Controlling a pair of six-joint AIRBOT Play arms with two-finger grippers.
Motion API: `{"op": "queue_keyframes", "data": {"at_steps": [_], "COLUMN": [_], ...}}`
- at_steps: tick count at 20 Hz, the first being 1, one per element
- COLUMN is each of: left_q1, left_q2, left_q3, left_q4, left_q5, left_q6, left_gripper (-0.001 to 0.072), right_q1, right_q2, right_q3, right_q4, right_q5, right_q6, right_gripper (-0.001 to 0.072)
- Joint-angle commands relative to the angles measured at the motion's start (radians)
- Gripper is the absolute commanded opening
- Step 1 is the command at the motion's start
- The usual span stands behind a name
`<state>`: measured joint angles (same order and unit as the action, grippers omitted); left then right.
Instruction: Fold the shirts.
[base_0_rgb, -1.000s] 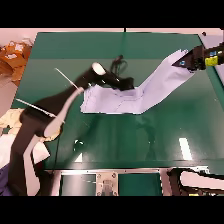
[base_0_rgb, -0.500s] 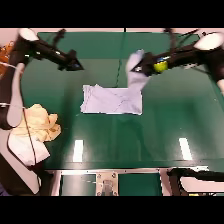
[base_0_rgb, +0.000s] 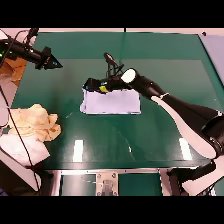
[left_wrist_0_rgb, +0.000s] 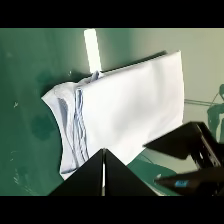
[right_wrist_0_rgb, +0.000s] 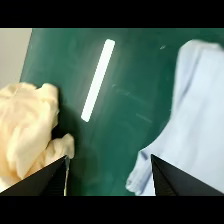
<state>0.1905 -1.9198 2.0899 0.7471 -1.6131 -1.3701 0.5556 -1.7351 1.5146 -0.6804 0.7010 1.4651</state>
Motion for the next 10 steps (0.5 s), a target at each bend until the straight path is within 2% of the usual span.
{"op": "queue_keyframes", "data": {"at_steps": [1, 6, 10], "left_q1": [0.011, 0.011, 0.011], "left_q2": [0.001, 0.001, 0.001], "left_q3": [0.001, 0.001, 0.001], "left_q4": [0.002, 0.014, 0.08], "left_q5": [-0.009, -0.01, 0.005], "left_q6": [0.01, 0.01, 0.005], "left_gripper": [0.0024, 0.0024, 0.0024], "right_q1": [-0.123, -0.483, -0.679], "right_q2": [0.032, 0.142, 0.161], "right_q3": [0.004, -0.021, -0.244], "right_q4": [-0.047, -0.24, -0.25], "right_q5": [0.144, 0.472, 0.475], "right_q6": [0.006, 0.005, -0.079], "right_gripper": [0.0576, 0.0574, 0.0574]}}
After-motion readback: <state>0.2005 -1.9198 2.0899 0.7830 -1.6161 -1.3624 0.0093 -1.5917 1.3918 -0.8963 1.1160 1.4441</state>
